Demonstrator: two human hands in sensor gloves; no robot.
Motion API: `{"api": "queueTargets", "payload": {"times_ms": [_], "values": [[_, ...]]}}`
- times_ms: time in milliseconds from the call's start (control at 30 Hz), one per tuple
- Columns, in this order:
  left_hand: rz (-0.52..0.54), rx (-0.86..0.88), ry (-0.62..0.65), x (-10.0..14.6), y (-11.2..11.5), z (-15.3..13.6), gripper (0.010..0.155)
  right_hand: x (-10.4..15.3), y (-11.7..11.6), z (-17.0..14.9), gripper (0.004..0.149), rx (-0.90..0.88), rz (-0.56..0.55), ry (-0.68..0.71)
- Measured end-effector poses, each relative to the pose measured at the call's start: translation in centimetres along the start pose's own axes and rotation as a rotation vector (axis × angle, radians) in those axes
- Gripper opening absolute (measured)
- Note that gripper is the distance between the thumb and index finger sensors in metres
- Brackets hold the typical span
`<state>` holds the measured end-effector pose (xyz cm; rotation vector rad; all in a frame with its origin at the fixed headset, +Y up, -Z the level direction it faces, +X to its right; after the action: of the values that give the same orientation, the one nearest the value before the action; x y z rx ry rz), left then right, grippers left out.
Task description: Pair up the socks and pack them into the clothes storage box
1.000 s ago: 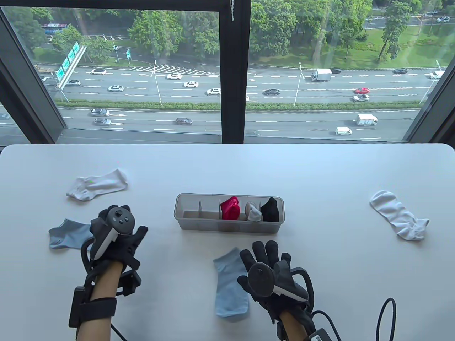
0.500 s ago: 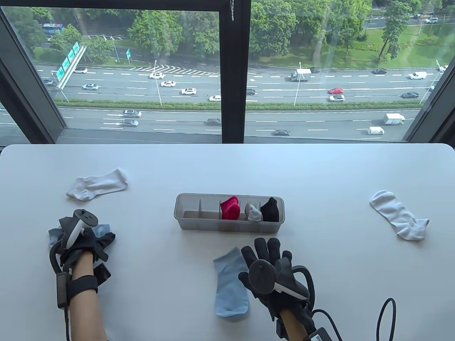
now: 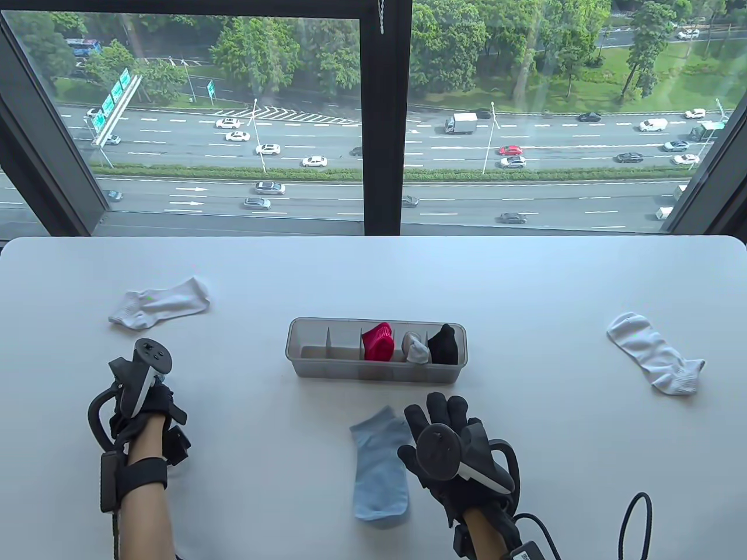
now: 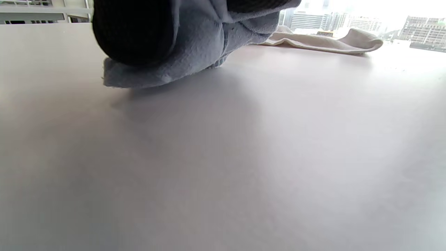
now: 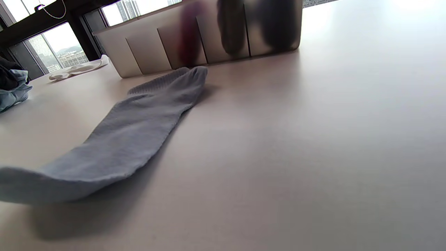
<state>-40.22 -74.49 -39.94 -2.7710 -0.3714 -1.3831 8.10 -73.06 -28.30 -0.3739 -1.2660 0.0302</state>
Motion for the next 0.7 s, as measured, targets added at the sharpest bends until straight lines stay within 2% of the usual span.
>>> {"api": "queueTargets", "payload": {"times_ms": [133, 200, 300, 400, 467, 567, 700], "values": [[-0.006, 0.311, 0.298, 2.7, -2.9, 2.6, 0.048, 0.2, 0.2, 0.4, 0.070, -0.017, -0.013, 0.026], [-0.022, 0.363, 0.413, 4.1, -4.0, 3.9, 0.050, 0.3, 0.3, 0.6, 0.071, -0.032, -0.020, 0.039], [-0.037, 0.432, 0.615, 9.1, -6.4, 7.0, 0.060, 0.5, 0.5, 1.1, 0.073, -0.063, -0.037, 0.062], [-0.065, 0.511, 0.758, 15.0, -7.7, 10.0, 0.054, 0.8, 0.9, 1.9, 0.079, -0.068, -0.095, 0.100], [-0.105, 0.544, 0.857, 18.5, -7.4, 11.7, 0.050, 1.3, 1.6, 2.6, 0.085, -0.072, -0.157, 0.155], [-0.179, 0.548, 0.982, 23.8, -5.2, 14.5, 0.045, 2.5, 2.5, 3.3, 0.095, -0.195, -0.222, 0.226], [-0.283, 0.517, 1.125, 28.0, -1.8, 16.9, 0.044, 3.1, 3.3, 3.4, 0.103, -0.289, -0.257, 0.291]]}}
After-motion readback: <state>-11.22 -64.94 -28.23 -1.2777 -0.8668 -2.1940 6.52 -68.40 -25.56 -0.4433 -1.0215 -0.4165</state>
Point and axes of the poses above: the tracker on the back of each hand, its own z axis roughly to the thumb side, its own x axis roughly from the fingertips to the wrist, y = z × x, the point moved 2 cm from there along -x, roughly from the wrist to the fingertips
